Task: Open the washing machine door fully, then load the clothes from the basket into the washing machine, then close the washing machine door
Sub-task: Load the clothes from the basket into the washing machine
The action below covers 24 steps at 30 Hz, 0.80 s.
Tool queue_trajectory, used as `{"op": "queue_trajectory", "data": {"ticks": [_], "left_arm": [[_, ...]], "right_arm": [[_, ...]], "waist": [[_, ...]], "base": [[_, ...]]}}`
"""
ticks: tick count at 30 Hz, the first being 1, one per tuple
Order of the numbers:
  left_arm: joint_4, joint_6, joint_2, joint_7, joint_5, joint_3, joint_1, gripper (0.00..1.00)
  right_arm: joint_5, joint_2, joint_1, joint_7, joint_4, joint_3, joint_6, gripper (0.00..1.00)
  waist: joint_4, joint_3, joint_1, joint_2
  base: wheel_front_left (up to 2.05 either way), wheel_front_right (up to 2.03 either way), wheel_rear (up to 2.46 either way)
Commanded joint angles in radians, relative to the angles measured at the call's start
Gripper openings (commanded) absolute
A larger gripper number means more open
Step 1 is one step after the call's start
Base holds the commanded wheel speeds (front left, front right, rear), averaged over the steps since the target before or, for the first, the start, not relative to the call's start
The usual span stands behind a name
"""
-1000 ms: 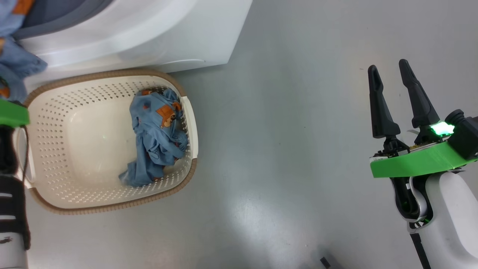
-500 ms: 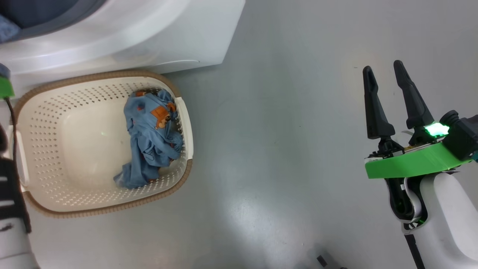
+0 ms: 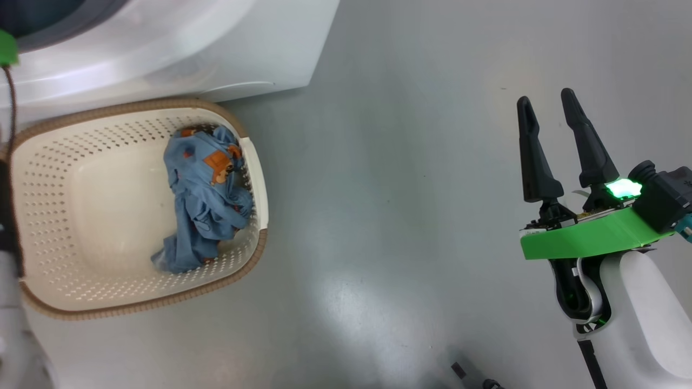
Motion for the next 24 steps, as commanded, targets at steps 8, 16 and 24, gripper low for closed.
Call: {"op": "queue_trajectory", "data": {"ticks": [8,16,24], "left_arm": [[0.07,0.001,0.125,-0.006,-0.026,-0.074,-0.177,0.0],[-0.041,0.0,0.157,-0.006,-0.006,-0.07,-0.168,0.0],[0.115,0.0,0.162,-0.006,-0.041,-0.104,-0.127,0.0]], "right_arm": [[0.003,0.011,0.005,-0.008,-0.02,0.037,0.006,1.0],[0.006,0.019,-0.003,-0.008,-0.023,0.048,0.006,1.0],[0.007,0.026,0.006,-0.008,-0.02,0.053,0.006,1.0]], "waist": [[-0.035,0.017,0.0,0.0],[-0.06,0.034,0.0,0.0],[-0.065,0.035,0.0,0.0]], "base": [[0.0,0.0,0.0],[0.0,0.0,0.0],[0.0,0.0,0.0]]}}
